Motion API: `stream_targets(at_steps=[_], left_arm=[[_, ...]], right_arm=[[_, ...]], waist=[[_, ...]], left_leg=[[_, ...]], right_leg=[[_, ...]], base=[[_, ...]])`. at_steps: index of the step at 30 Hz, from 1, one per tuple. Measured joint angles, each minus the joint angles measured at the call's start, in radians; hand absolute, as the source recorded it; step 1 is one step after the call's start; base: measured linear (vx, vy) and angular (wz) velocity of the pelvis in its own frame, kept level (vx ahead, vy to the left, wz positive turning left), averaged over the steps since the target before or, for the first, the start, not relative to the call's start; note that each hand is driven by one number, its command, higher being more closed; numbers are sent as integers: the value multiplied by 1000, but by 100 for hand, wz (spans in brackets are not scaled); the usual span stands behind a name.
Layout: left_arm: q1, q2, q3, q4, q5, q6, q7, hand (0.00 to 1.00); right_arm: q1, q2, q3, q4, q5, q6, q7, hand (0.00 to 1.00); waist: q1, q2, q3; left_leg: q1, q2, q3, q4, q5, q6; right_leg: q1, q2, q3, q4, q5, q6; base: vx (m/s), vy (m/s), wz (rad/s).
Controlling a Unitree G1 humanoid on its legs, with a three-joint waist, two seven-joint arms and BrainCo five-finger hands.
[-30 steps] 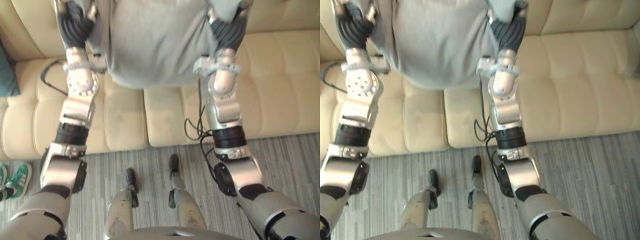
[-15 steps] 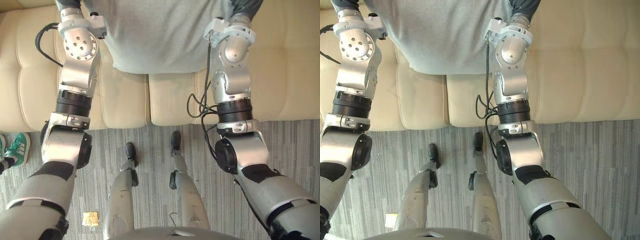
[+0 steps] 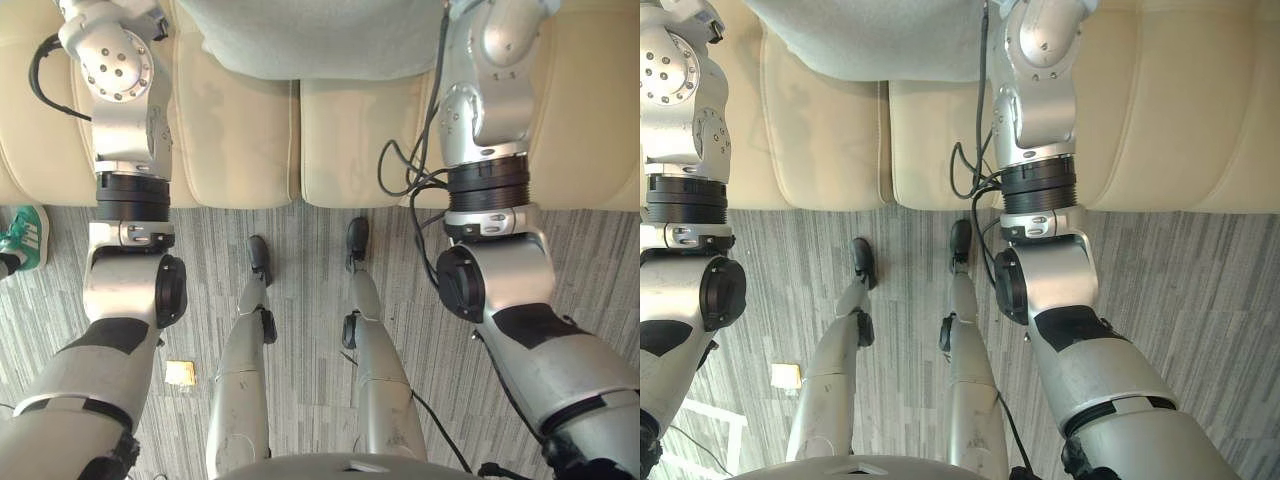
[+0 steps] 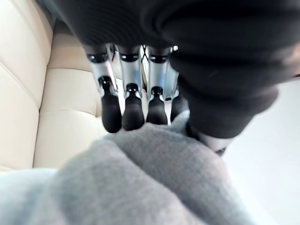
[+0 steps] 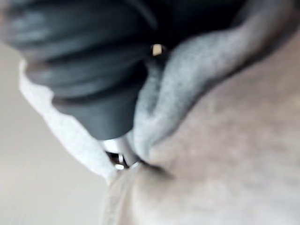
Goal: Pick up cushions and gather them together orderly.
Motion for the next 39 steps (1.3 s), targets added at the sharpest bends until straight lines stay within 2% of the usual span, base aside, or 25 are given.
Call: stream_targets(at_steps=[6, 10, 11, 17, 21, 25, 31, 32, 34, 37, 39], left_arm=[[-1, 1, 1, 1, -7, 10, -7, 0], [-2, 3, 8, 5, -9, 17, -25, 0], [-2, 4, 5, 24, -20, 21, -33, 0], [-2, 0, -16, 79, -102, 26, -54, 0], [-3, -6, -51, 105, -174, 28, -91, 0], [-16, 1, -65, 121, -176, 28, -114, 0], [-47, 47, -70, 148, -183, 29, -134, 0], [-41, 64, -67, 147, -184, 29, -135, 0], [-15, 88, -57, 122, -184, 30, -141, 0], [164, 154, -15, -27, -182, 21, -166, 0], [313, 180, 28, -98, -181, 19, -184, 0]], right_arm=[[-11, -47, -17, 2, 48, 8, 0, 0], [-30, -88, -15, 39, 110, 12, 3, 0], [-49, -104, -13, 89, 146, 23, 4, 0], [-79, -158, 36, 171, 197, 60, 7, 0], [-98, -159, 98, 215, 235, 87, 19, 0], [-138, -170, 124, 243, 260, 99, 50, 0], [-146, -208, 121, 244, 298, 103, 53, 0], [-123, -234, 119, 235, 310, 103, 53, 0], [-76, -268, 110, 195, 313, 104, 53, 0], [165, -351, 56, -35, 282, 103, 61, 0], [342, -374, -16, -131, 212, 104, 86, 0]], waist=[[3, 0, 8], [4, -1, 12], [3, -2, 22], [2, -3, 24], [-1, -7, 26], [-1, -7, 26], [-1, -7, 26], [-3, -7, 26], [-7, -7, 26], [-15, -7, 26], [-20, -8, 26]], left_leg=[[47, 8, -18, -123, 78, -22], [71, 7, -17, -139, 84, -23], [98, 7, -16, -141, 82, -24], [147, 5, -17, -149, 81, -23], [190, 6, -16, -148, 81, -23], [221, 5, -15, -159, 86, -25], [245, 5, -14, -191, 107, -28], [255, 6, -16, -191, 106, -29], [265, 6, -16, -191, 101, -27], [293, 4, -12, -191, 83, -25], [318, 2, -3, -190, 70, -21]], right_leg=[[1, 22, -30, 0, -19, -18], [18, 23, -35, 0, -5, -35], [42, 23, -36, 0, -5, -36], [90, 23, -38, 0, -5, -35], [133, 23, -37, 0, -5, -35], [158, 23, -33, 0, -30, -16], [169, 25, -36, 0, -30, -23], [180, 25, -41, 0, -20, -35], [190, 25, -43, 0, -19, -36], [214, 25, -37, 0, -25, -31], [235, 24, -25, 0, -32, -23]], base=[[-20, -18, 5], [34, 46, -2], [35, 80, -5], [23, 81, -1], [-2, 76, -2], [-23, 82, -1], [3, 63, 0], [23, 59, 1], [28, 79, 0], [30, 88, -6], [39, 110, -13]])
